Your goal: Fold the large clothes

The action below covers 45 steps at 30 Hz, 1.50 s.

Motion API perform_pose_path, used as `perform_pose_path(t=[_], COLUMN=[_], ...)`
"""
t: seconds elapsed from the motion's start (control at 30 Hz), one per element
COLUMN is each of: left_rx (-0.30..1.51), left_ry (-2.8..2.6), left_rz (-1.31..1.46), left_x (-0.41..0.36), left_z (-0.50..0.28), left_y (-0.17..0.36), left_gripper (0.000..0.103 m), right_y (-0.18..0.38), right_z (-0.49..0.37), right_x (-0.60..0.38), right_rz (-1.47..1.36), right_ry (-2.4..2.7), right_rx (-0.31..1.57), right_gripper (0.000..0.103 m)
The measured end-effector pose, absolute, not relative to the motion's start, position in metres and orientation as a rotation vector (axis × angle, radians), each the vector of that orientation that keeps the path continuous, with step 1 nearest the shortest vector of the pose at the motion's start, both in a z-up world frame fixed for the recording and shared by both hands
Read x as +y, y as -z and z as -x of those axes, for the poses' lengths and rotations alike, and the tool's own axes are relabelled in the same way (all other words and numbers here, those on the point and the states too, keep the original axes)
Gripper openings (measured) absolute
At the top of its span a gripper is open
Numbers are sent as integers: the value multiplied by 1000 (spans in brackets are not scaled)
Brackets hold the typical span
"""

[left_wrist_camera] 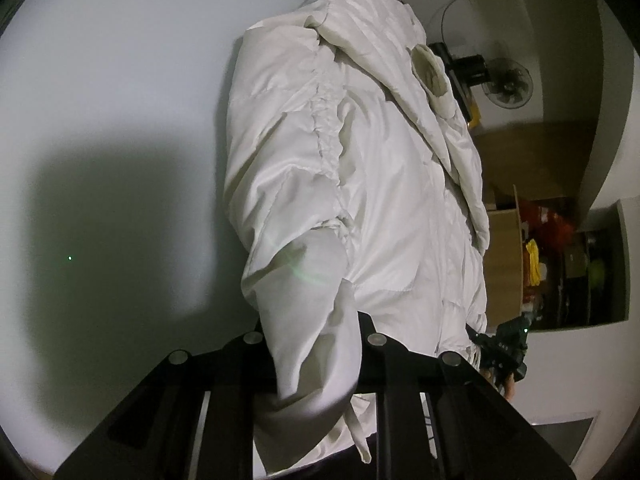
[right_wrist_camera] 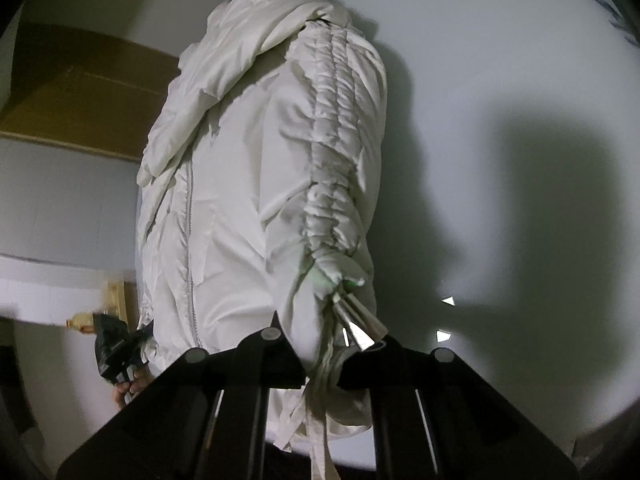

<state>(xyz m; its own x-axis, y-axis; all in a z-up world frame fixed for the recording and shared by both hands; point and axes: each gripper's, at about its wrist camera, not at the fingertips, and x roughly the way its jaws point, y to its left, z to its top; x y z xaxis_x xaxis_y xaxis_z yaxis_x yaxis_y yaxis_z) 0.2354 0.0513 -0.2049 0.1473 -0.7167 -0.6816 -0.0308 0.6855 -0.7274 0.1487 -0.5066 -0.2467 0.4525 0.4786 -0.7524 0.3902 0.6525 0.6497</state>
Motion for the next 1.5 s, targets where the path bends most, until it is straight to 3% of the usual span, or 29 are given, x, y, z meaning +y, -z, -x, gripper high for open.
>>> perform_pose_path(t=[0.23, 0.43, 0.8, 1.13, 1.5], left_rx=[1378, 1277, 1049, 986, 1004], left_ry=[588, 667, 773, 795, 747], left_rz=[701, 638, 659, 650, 653], left_x=[67, 73, 82, 65, 27], left_z=[-170, -154, -213, -254, -359], left_y=[195, 146, 64, 31, -3], left_gripper=[16, 16, 11, 11, 12], right_y=[235, 192, 137, 108, 84], right_z=[-97, -72, -113, -156, -239], right_x=[-504, -515, -544, -562, -583], right_rz=[-938, -931, -960, -953, -969], right_ry=[-108, -208, -311, -326, -306], right_rx=[1157, 1045, 920, 885, 905], right_gripper=[8, 7, 6, 5, 5])
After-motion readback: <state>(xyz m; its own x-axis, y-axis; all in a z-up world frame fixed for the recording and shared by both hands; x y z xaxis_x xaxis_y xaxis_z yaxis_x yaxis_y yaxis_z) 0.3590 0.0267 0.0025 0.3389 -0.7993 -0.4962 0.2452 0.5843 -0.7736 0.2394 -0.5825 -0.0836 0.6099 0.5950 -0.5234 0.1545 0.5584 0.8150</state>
